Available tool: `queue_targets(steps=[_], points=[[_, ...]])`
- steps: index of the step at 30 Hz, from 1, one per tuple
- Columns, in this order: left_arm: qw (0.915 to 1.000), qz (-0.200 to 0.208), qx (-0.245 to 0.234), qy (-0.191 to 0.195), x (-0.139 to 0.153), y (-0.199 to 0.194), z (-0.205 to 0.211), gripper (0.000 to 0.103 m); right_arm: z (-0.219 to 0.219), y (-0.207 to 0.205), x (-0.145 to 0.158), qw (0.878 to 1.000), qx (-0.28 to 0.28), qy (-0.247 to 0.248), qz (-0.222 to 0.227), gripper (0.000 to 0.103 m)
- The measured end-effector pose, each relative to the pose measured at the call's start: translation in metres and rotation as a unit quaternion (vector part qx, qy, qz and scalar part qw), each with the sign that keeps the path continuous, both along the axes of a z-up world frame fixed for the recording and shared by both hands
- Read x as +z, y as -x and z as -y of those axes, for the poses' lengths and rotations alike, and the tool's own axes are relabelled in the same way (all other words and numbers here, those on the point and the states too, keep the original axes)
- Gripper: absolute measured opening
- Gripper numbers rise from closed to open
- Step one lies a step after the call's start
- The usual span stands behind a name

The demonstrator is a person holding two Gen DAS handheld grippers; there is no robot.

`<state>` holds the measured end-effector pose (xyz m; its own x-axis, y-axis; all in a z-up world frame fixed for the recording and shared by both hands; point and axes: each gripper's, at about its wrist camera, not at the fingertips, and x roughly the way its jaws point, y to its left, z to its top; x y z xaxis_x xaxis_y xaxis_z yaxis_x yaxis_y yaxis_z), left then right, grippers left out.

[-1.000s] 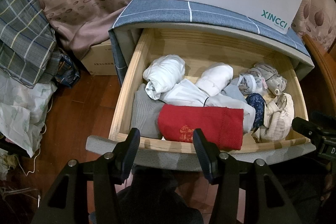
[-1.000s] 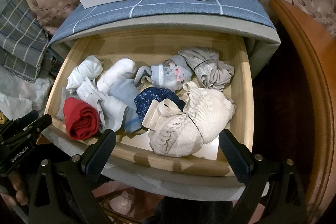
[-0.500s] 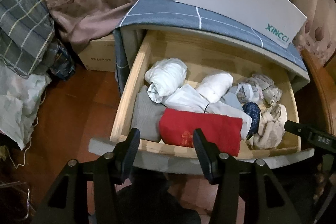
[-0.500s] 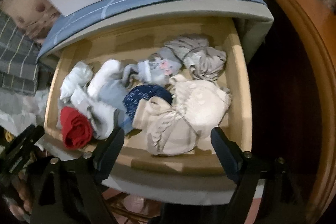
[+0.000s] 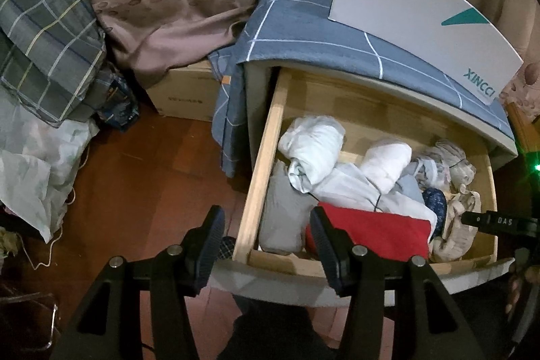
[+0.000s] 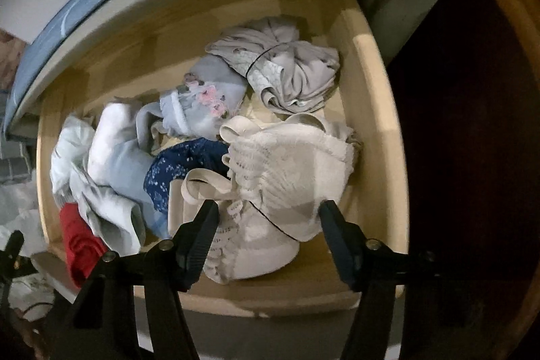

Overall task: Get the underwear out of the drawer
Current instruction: 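Lower left tool onto red folded garment while right tool grasps white lace bra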

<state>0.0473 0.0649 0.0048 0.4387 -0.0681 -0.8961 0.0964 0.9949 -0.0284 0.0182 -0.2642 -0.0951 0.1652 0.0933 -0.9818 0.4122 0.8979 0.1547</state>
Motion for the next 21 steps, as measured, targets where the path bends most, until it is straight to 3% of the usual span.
queue_targets(steps=[12, 21], points=[[0.9989, -0.028, -0.035, -0.01, -0.011, -0.014, 0.011, 0.054, -0.002, -0.032, -0.042, 0.999, -0.001, 0.008, -0.048, 0.081], [0.9935, -0.071, -0.086, 0.025, -0.013, -0.013, 0.041, 0.054, -0.006, -0.05, -0.069, 0.997, 0.019, 0.019, -0.067, 0.084]])
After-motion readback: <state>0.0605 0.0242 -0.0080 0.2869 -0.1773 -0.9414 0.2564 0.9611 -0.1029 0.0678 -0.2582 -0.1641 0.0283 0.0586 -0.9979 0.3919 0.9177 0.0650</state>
